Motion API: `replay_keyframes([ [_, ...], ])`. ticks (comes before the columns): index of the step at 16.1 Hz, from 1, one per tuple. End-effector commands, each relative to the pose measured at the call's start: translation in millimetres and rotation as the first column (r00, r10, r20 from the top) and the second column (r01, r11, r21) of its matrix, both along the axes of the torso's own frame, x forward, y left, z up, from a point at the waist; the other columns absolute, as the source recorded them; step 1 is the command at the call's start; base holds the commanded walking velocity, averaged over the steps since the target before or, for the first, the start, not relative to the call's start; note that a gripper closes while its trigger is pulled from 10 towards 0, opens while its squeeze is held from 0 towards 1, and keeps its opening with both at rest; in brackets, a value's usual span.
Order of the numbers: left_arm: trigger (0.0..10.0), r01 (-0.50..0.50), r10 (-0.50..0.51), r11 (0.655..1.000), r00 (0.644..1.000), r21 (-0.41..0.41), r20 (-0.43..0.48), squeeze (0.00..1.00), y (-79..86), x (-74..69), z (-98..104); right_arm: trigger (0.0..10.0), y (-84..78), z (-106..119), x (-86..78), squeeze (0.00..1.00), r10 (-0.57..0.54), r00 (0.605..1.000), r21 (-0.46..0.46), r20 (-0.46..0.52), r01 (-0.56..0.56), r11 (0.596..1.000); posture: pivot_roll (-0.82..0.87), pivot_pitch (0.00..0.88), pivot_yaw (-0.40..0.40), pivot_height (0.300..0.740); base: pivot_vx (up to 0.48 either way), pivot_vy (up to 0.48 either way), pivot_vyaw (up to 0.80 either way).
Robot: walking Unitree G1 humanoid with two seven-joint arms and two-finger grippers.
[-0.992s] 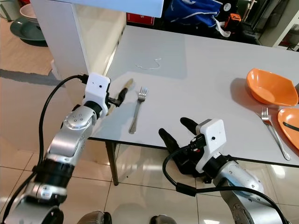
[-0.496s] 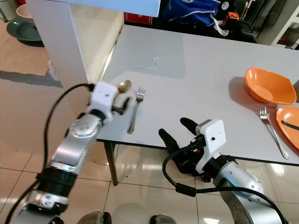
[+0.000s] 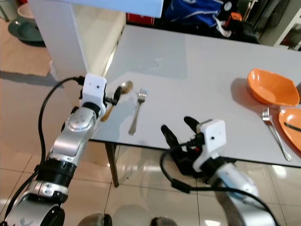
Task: Setting the table
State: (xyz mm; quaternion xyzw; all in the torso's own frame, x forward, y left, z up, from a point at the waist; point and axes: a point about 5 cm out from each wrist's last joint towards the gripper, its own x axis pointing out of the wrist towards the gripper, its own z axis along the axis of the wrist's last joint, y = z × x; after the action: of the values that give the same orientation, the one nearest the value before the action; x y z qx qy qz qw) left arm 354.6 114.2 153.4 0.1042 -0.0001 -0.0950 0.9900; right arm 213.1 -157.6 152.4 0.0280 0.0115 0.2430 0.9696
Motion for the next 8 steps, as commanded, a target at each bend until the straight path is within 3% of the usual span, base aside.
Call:
replay_keyframes([
  [1,10.0,0.051,-0.050,0.998,0.998,-0.026,0.047,0.00,-6.9,-2.9,12.9,10.0,-1.6,7.5,2.1,0.00,-0.037,0.998,0.000,0.045,0.037,0.999,-0.07,0.052,-0.083,0.740,0.000,0.000,0.00],
  [5,10.0,0.027,-0.015,0.996,0.990,-0.090,0.138,0.00,5.9,-34.7,30.7,10.0,-16.0,7.9,14.2,0.00,-0.234,0.969,0.011,0.084,0.234,0.972,-0.01,0.029,-0.083,0.740,0.000,0.000,0.00],
  [8,10.0,-0.002,0.012,0.997,0.992,-0.079,0.129,0.00,19.8,-71.6,24.4,10.0,-19.9,5.5,23.4,0.00,-0.379,0.921,0.057,0.089,0.375,0.925,0.03,0.022,-0.068,0.740,0.000,0.429,0.00],
])
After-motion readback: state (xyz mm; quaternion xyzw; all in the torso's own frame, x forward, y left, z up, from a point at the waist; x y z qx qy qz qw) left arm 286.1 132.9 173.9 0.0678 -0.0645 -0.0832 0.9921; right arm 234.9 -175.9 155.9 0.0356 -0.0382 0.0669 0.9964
